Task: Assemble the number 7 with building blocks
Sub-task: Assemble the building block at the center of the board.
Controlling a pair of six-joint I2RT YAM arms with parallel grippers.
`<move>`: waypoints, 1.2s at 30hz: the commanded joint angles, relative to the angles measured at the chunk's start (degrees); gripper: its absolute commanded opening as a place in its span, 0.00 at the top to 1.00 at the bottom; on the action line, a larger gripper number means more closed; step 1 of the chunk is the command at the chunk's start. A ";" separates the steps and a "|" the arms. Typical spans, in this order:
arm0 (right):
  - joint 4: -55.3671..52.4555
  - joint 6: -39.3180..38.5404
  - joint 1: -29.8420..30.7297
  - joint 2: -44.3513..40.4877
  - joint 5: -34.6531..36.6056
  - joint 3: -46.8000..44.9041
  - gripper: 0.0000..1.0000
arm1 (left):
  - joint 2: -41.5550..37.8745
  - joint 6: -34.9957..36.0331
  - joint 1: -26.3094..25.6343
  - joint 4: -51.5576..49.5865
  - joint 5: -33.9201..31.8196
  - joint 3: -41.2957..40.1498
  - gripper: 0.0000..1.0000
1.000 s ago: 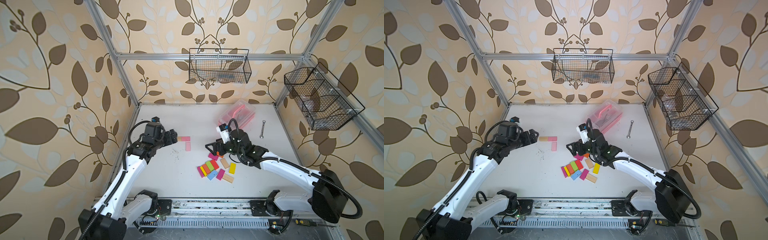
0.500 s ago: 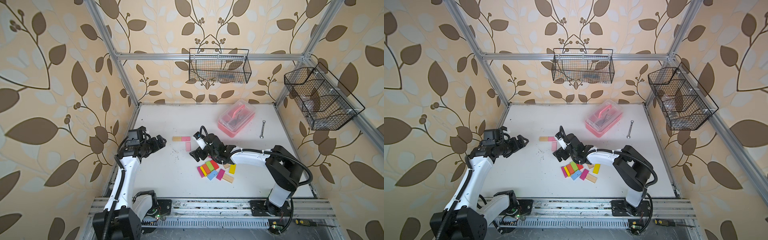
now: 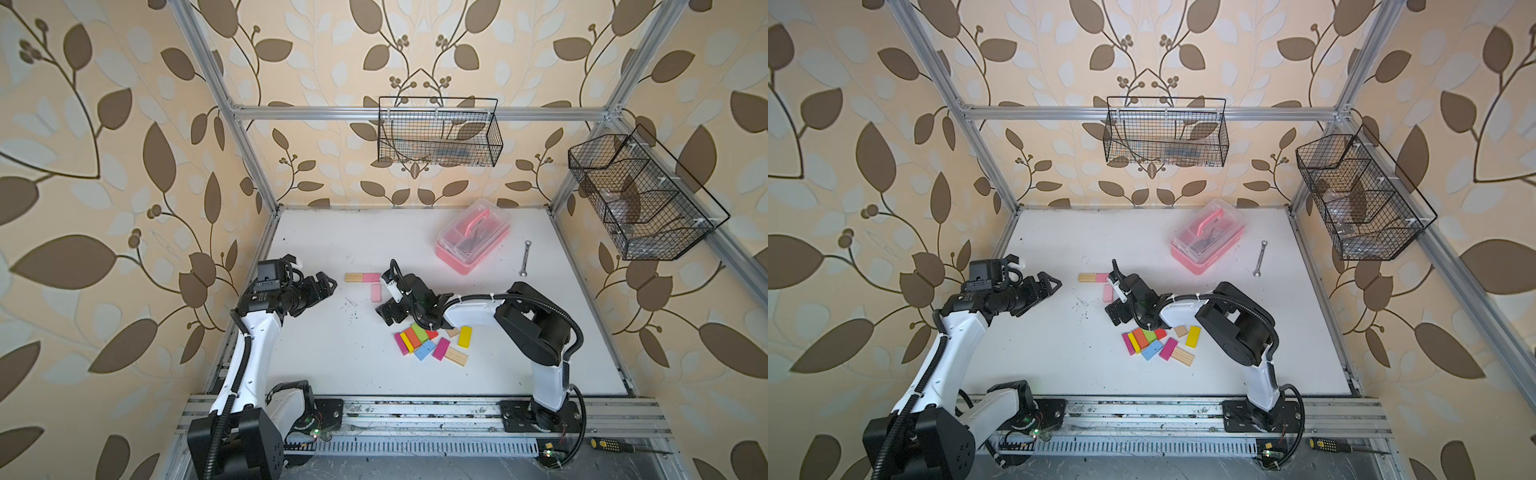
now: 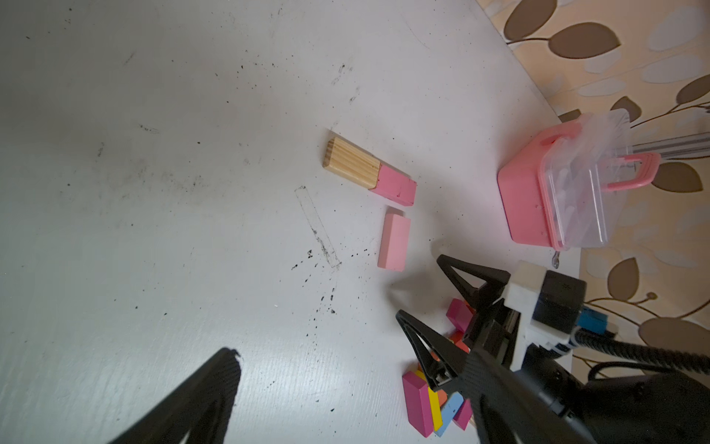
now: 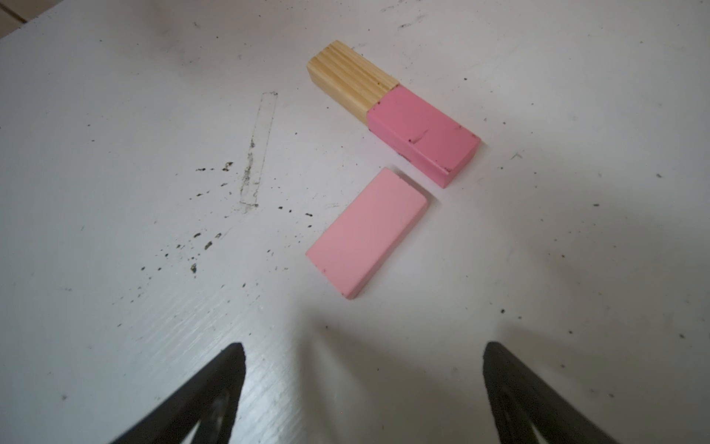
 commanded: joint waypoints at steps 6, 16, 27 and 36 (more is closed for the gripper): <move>1.48 2.52 0.45 4.41 8.62 3.02 0.06 | -0.03 1.52 0.07 0.83 2.07 -0.40 0.05; 1.83 3.43 0.45 7.18 9.08 4.64 0.09 | -0.07 1.44 0.09 1.08 2.55 -0.56 0.05; 0.62 3.80 0.36 7.80 9.17 6.07 0.10 | -0.13 1.43 0.08 1.16 2.63 -0.50 0.05; 0.38 4.31 -0.03 7.97 8.61 6.31 0.13 | 0.06 1.33 0.09 1.36 2.91 -0.65 0.05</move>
